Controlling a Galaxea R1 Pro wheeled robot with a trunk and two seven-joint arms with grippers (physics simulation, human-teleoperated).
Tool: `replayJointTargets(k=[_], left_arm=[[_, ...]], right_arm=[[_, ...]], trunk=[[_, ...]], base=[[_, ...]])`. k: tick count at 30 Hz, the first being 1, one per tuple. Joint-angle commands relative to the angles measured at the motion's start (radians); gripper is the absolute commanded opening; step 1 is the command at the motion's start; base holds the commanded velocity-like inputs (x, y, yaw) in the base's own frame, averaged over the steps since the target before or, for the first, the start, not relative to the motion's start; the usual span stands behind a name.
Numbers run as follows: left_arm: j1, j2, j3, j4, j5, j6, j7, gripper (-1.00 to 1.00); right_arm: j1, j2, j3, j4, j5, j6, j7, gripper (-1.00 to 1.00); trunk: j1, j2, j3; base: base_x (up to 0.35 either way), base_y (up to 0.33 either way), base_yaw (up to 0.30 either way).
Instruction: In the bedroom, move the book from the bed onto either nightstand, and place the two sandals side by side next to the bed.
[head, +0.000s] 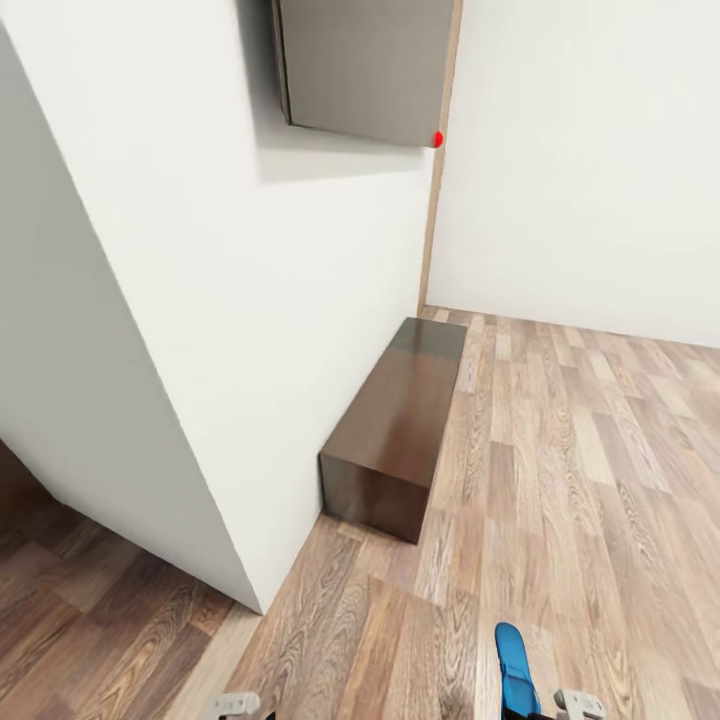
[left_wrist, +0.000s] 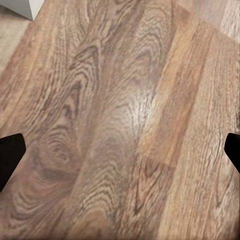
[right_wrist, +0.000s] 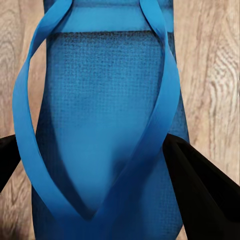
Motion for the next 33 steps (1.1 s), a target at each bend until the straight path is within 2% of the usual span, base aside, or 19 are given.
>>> replayJointTargets(k=[1,10,33], left_arm=[[-0.001,-0.001,0.002,0.001,0.007,0.0,-0.006,1.0],[-0.001,-0.001,0.002,0.001,0.007,0.0,-0.007,1.0],[-0.001,0.0,0.002,0.001,0.007,0.0,-0.006,1.0]], right_arm=[[0.0,0.0,0.0,0.001,-0.005,-0.002,0.003,-1.0],[0.0,0.0,0.0,0.001,-0.006,-0.002,0.007,-1.0],[0.0,0.0,0.0,0.001,-0.006,-0.002,0.004,-1.0]], trunk=[[0.0,0.0,-0.001],[0.0,0.0,-0.001],[0.0,0.0,-0.001]], base=[[0.0,0.0,0.117],[0.0,0.0,0.056],[0.0,0.0,0.284]])
